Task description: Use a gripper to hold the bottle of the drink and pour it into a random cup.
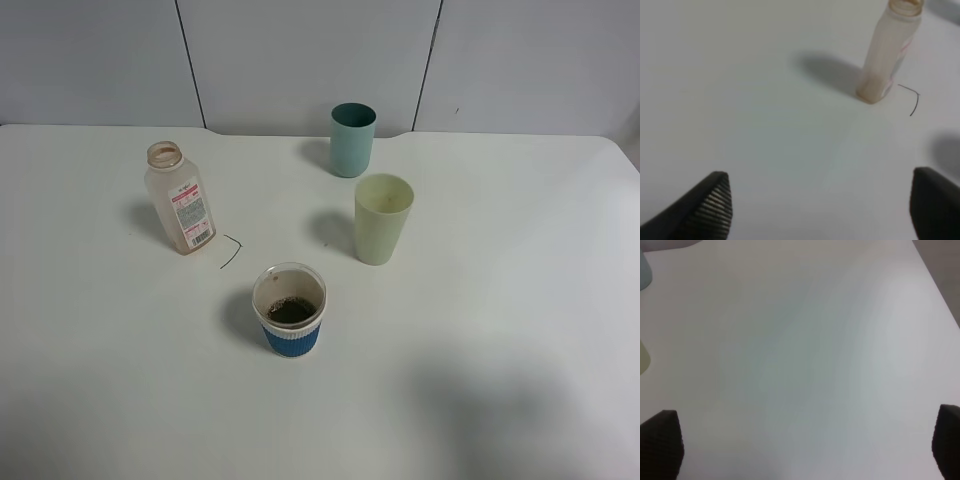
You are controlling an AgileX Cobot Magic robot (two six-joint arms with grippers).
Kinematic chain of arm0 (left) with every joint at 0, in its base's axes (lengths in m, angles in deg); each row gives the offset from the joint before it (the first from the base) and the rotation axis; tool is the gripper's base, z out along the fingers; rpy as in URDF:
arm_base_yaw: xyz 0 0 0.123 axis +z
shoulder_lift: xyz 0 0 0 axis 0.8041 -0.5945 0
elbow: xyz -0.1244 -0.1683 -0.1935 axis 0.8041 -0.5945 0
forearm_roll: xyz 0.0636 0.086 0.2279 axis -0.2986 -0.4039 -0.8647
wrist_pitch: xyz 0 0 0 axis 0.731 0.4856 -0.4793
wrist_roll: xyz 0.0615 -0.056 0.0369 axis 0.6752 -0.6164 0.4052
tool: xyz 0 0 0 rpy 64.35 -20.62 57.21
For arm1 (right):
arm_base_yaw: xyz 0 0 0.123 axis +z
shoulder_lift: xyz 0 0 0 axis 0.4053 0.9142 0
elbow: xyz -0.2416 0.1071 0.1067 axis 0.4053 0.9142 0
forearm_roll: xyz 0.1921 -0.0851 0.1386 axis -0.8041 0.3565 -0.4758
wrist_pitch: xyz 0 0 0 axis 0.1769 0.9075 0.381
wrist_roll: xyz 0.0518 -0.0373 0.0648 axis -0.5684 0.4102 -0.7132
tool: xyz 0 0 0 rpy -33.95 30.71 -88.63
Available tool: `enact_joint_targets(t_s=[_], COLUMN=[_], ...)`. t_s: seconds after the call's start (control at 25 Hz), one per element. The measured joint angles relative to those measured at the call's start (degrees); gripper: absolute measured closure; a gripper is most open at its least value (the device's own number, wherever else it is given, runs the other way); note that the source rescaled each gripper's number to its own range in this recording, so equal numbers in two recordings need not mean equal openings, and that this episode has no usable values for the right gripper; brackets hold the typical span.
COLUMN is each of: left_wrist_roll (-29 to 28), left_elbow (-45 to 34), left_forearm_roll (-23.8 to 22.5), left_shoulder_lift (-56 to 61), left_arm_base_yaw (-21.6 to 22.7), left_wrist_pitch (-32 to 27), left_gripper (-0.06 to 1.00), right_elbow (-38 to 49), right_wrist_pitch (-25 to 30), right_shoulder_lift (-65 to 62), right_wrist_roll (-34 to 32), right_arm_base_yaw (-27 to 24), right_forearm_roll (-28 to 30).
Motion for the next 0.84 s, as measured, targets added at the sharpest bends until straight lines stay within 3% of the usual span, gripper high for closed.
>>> enact_joint_targets(t_s=[0.16,0.44,0.84], left_wrist_roll=[0.0,1.7,3.3], left_elbow=[0.0,0.0,0.0], left_forearm_roll=[0.0,1.4,2.7], left_shoulder_lift=[0.0,0.0,0.0], left_arm_base_yaw=[0.5,5.2,5.4], left_wrist_pitch=[0.0,0.0,0.0], left_gripper=[0.37,0.37,0.37], right_elbow=[0.0,0.0,0.0], right_wrist_pitch=[0.0,0.0,0.0], right_shoulder_lift=[0.0,0.0,0.0], right_wrist_roll=[0.0,0.0,0.0], right_arm_base_yaw=[0.0,0.0,0.0], right_forearm_roll=[0.0,0.0,0.0])
